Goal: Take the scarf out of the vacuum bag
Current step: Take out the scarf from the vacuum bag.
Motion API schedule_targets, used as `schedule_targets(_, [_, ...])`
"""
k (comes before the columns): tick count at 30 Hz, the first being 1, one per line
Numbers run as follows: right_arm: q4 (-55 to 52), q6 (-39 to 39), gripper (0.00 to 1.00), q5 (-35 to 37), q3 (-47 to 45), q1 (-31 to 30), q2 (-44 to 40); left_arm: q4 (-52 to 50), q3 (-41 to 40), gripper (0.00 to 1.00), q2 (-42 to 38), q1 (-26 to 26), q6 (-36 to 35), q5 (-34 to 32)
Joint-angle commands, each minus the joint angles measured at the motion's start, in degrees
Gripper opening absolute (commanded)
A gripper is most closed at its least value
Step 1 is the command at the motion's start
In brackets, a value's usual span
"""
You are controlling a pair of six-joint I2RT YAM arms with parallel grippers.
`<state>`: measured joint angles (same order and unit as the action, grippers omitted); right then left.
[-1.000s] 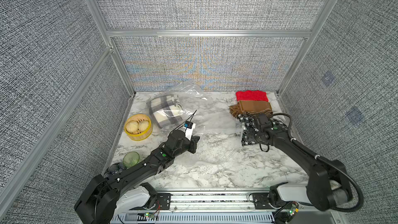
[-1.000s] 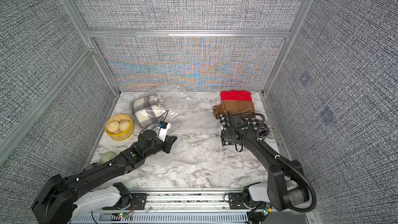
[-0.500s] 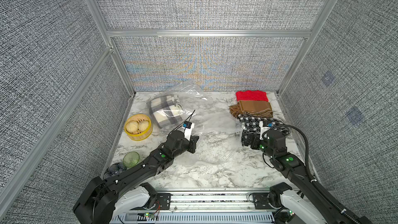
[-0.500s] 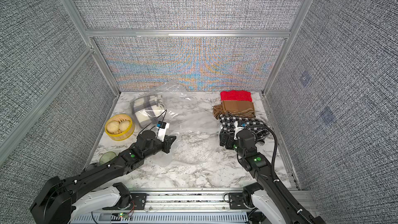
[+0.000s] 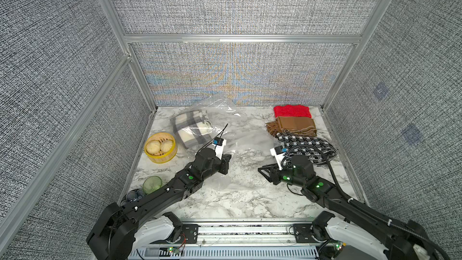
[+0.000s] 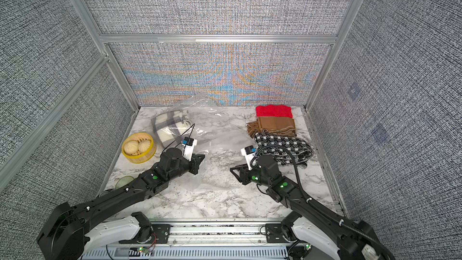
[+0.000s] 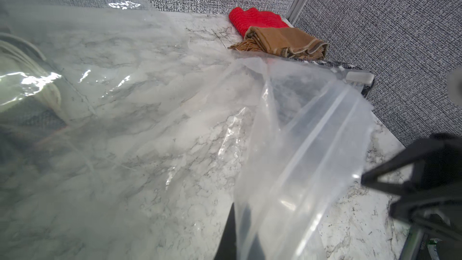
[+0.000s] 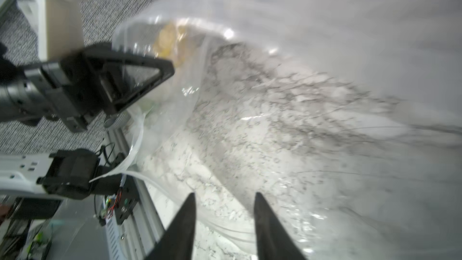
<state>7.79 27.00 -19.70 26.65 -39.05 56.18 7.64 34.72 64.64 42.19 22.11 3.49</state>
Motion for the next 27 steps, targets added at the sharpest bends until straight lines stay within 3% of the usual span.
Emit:
schedule_targets(1, [7.30,-3.39,0.30,9.94,3.04,-6.21,5.96,-0.30,1.95,0.00,0.57,0.59,0.40,1.01])
schedule_targets(3, [9.83,-4.87,0.27,13.23,5.49,-8.06,12.30,-0.26,2.66,0.00,0.31,1.42,0.49,1.18])
schedule_targets(10, [13.89,-5.85,0.20,11.95,15.99,-8.49,34.80,-1.66,6.29,0.00,-0.61,2.36,-0.79,0.91])
schedule_targets(13, [12.83,-3.95,0.15,22.66,15.71,-12.36,36.75,-3.44,8.68,0.00,-0.49,2.54,-1.99,-0.10])
schedule_targets(15, [13.50,-3.80,0.16,25.06,14.79,-14.71,37.26,-3.77,9.92,0.00,0.02,2.67,-2.47,-0.28])
schedule_targets(18, [13.27,-1.88,0.16,23.50,15.31,-14.10,40.12,-3.03,10.70,0.00,0.51,3.94,-2.30,-0.13])
schedule_targets(23, [14.53,-2.33,0.18,21.94,19.67,-14.79,46.71,-3.31,12.17,0.00,0.14,10.32,-5.30,-5.65])
schedule_targets(27, [17.03,-0.67,0.21,14.95,24.45,-11.91,51.10,-3.42,12.01,0.00,-2.09,12.15,-5.30,-6.73])
